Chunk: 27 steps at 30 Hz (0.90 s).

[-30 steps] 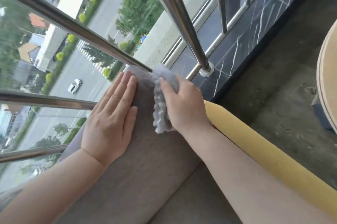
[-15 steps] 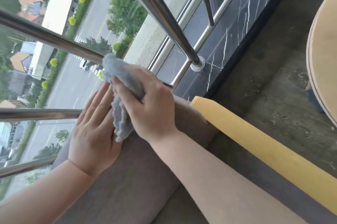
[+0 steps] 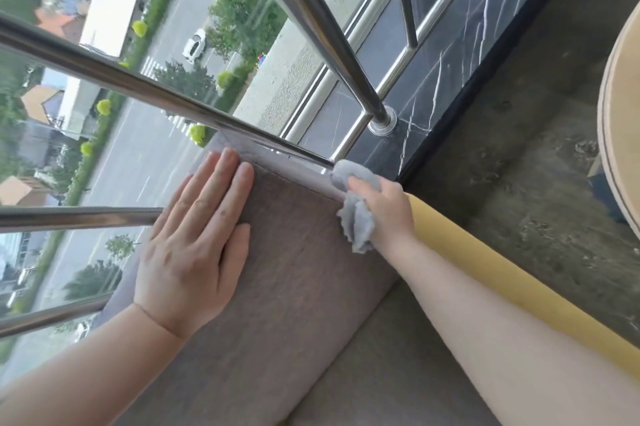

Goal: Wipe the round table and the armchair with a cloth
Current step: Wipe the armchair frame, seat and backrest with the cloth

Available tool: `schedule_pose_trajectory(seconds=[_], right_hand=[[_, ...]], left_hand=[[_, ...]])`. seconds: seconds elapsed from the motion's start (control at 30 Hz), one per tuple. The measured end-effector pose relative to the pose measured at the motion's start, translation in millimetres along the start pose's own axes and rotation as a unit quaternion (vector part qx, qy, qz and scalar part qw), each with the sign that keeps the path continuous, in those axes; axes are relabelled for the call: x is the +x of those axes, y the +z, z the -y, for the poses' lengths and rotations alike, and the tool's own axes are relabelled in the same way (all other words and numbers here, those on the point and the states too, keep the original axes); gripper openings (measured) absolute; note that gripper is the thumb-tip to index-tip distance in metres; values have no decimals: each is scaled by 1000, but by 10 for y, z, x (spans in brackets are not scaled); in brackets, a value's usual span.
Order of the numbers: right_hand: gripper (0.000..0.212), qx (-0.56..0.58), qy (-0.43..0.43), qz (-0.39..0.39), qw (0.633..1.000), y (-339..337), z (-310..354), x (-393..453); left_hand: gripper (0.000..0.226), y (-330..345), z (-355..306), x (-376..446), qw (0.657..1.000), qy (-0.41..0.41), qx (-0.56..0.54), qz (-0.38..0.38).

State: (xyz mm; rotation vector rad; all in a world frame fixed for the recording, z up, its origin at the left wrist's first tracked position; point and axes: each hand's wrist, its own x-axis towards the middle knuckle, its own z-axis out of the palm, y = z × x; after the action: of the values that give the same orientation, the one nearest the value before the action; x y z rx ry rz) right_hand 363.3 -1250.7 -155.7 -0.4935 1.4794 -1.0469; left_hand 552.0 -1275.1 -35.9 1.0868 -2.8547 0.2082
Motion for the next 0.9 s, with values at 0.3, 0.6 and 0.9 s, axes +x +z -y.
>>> schedule_pose_trajectory(seconds=[0.3, 0.6, 0.9], right_hand=[[30, 51, -169, -90, 980, 229, -51, -197], [22, 36, -315, -83, 945, 557, 296, -293], [18, -19, -257, -98, 961, 543, 396, -261]], left_hand=[[48, -9, -9, -3, 1000, -7, -4, -5], [47, -4, -23, 3, 1000, -7, -11, -4], [46, -5, -43, 15, 1000, -9, -2, -22]])
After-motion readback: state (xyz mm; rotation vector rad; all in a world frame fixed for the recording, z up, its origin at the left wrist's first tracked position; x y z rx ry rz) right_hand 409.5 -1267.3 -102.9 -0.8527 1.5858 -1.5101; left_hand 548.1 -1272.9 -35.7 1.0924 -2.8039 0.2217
